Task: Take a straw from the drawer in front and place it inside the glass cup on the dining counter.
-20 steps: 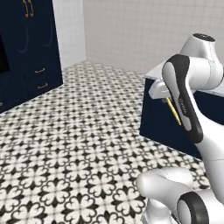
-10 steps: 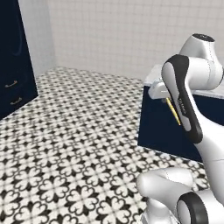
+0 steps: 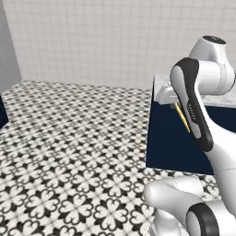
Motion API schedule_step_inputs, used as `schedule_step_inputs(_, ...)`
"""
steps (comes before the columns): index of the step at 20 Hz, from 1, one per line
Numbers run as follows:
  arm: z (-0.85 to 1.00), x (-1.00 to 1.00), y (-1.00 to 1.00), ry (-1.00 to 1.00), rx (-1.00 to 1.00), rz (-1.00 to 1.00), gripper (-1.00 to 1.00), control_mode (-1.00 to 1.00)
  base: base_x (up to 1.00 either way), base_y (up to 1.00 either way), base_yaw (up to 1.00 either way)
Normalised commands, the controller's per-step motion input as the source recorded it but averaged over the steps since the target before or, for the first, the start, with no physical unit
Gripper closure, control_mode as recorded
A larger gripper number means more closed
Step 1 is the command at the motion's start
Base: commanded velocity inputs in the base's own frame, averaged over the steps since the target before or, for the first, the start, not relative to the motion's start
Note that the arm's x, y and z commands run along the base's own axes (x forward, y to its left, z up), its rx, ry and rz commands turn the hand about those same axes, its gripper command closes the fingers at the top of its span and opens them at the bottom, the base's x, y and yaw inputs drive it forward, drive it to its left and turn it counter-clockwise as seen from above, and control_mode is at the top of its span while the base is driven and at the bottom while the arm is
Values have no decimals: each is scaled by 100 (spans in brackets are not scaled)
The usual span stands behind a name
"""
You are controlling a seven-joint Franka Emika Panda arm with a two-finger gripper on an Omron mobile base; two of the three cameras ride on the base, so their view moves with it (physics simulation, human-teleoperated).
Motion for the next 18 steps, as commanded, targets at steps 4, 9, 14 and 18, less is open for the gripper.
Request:
schedule_step_inputs(4,0,0,0,0,0,0,100,100,100,75,-43)
schedule_step_inputs(9,0,0,0,0,0,0,100,100,100,87,-44)
schedule_step_inputs(14,0,0,0,0,0,0,100,100,100,86,-44)
schedule_step_inputs(18,0,0,0,0,0,0,100,100,100,88,-45)
